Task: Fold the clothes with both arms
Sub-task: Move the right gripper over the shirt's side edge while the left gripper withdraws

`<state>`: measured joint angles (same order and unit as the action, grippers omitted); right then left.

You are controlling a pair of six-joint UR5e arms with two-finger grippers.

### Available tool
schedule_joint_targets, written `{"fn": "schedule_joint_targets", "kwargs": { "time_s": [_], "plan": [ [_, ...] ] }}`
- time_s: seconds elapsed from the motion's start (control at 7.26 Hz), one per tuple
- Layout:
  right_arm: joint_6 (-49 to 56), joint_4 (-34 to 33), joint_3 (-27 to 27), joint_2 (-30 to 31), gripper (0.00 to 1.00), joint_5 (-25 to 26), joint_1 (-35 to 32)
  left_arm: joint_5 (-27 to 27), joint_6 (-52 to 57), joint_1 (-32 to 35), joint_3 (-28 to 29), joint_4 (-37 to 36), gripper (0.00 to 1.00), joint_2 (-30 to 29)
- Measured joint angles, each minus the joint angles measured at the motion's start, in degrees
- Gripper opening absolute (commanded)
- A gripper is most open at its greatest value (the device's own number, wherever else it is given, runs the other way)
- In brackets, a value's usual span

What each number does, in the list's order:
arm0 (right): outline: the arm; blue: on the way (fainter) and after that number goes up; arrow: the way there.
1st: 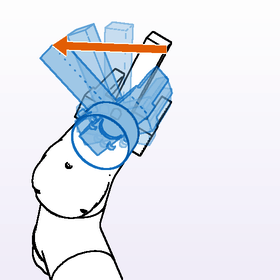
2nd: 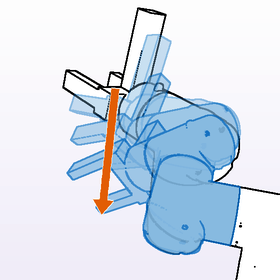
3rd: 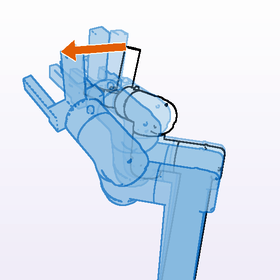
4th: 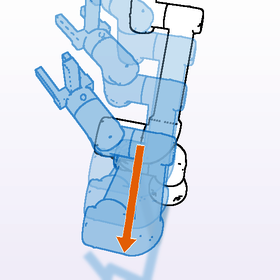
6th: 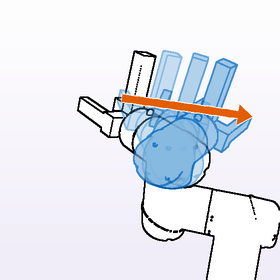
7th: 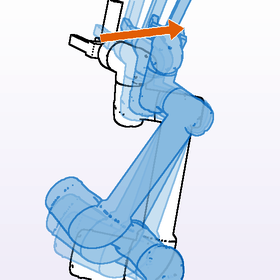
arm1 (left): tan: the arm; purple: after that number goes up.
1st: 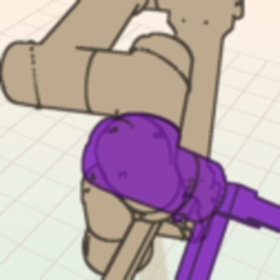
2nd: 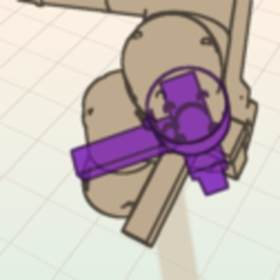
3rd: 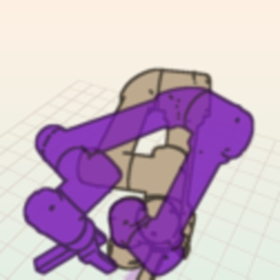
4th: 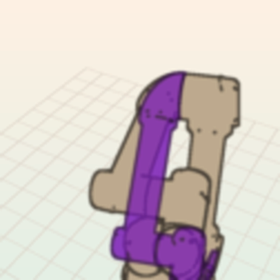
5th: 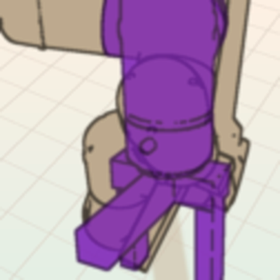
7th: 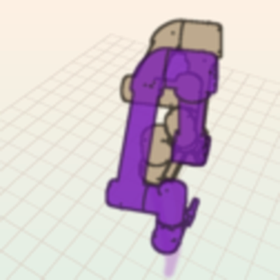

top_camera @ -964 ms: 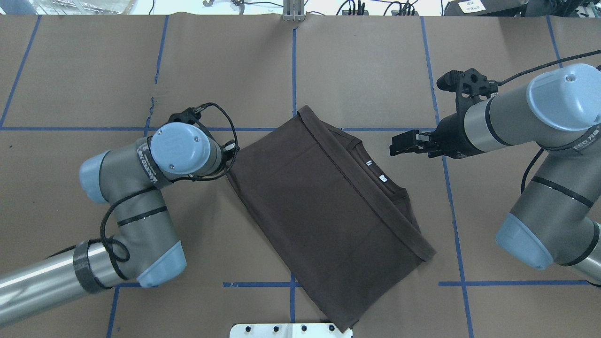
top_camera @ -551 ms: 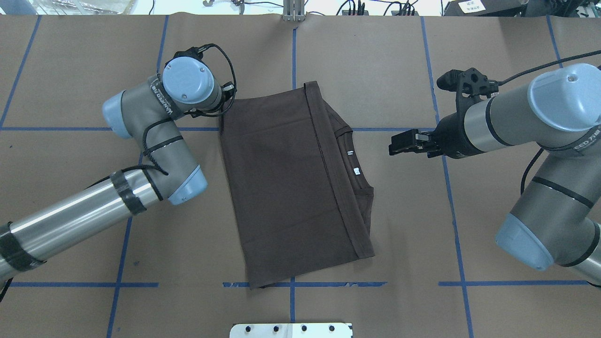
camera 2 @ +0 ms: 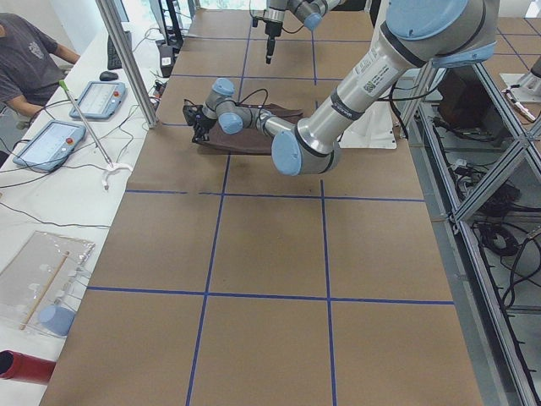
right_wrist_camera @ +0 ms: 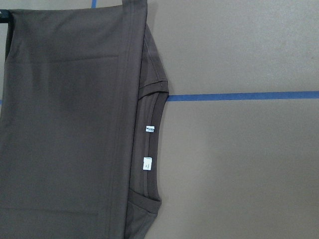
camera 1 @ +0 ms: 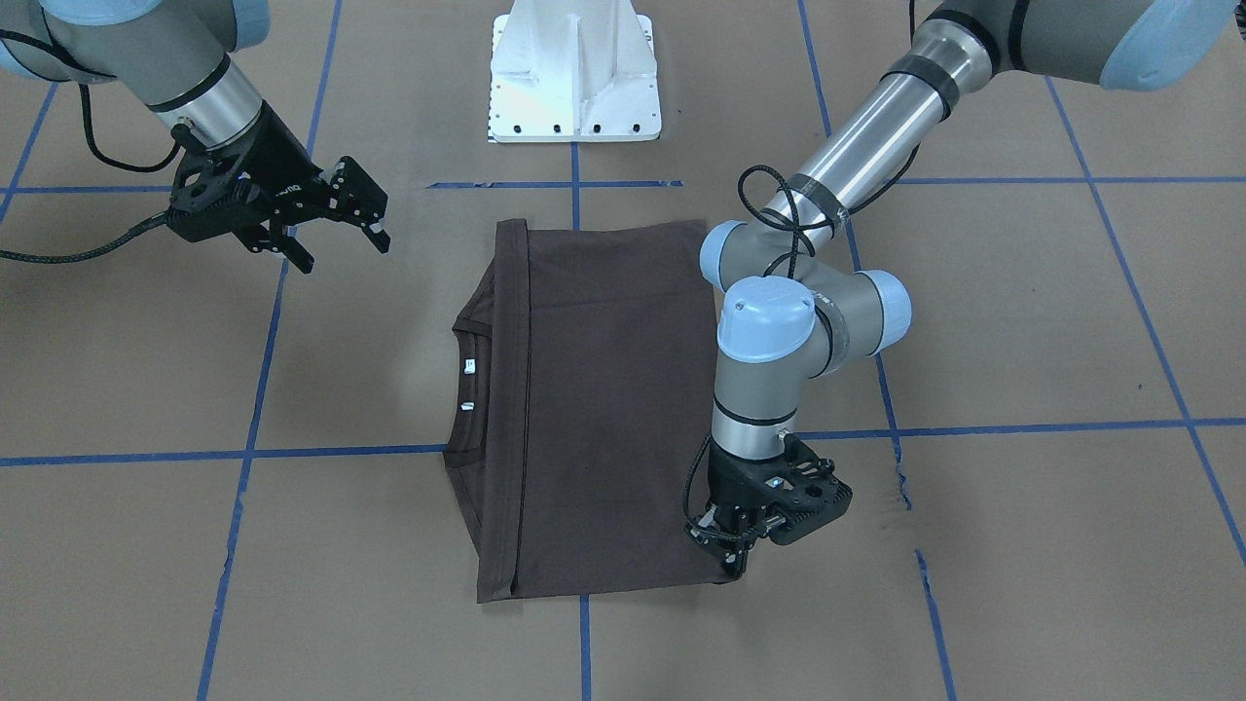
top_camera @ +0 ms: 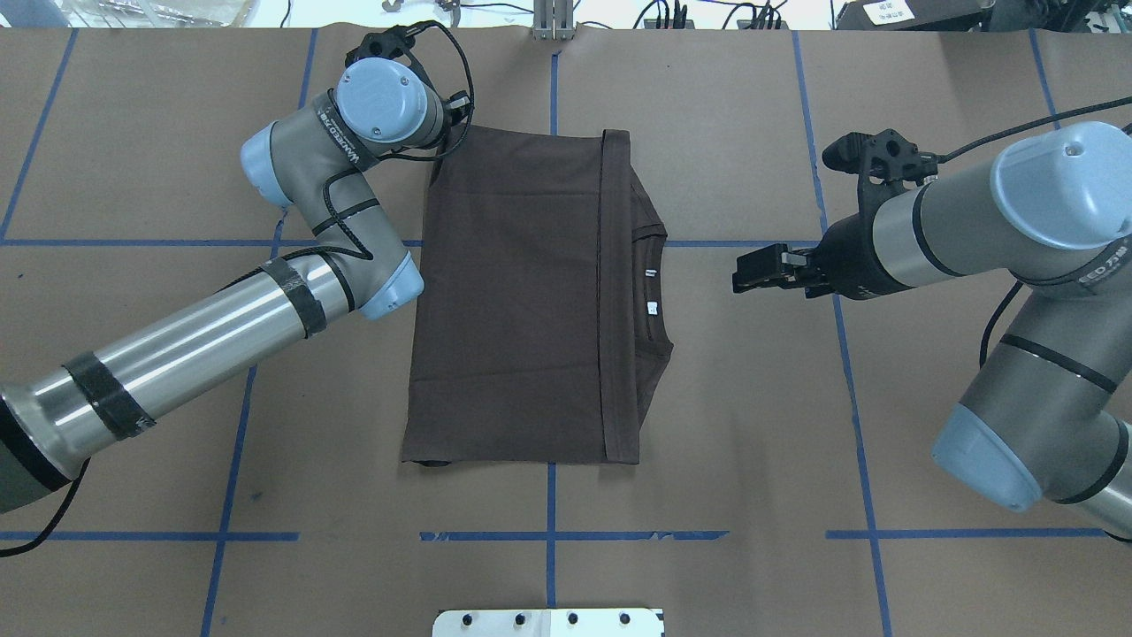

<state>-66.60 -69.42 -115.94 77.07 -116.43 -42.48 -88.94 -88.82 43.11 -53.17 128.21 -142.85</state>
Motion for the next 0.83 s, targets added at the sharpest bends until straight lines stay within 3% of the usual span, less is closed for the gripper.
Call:
{"fn": "schedule_joint_targets", "kwargs": {
  "time_s": [0.41,0.55,0.83],
  "plan": [
    [0.0,-2.3,0.1,-0.1,1.00,0.1,1.2,-1.2,7.3,2.7,-0.3,0.5,1.00,0.0],
    [0.0,-3.0,0.1,-0.2,1.00,0.7,2.3,-4.7,9.0,3.7,-3.9,-1.3,1.00,1.1],
    [0.1,-11.4,0.3,-4.4,1.00,5.6,6.8,-11.7,11.8,4.3,-20.8,-13.9,1.00,6.9]
  ]
}}
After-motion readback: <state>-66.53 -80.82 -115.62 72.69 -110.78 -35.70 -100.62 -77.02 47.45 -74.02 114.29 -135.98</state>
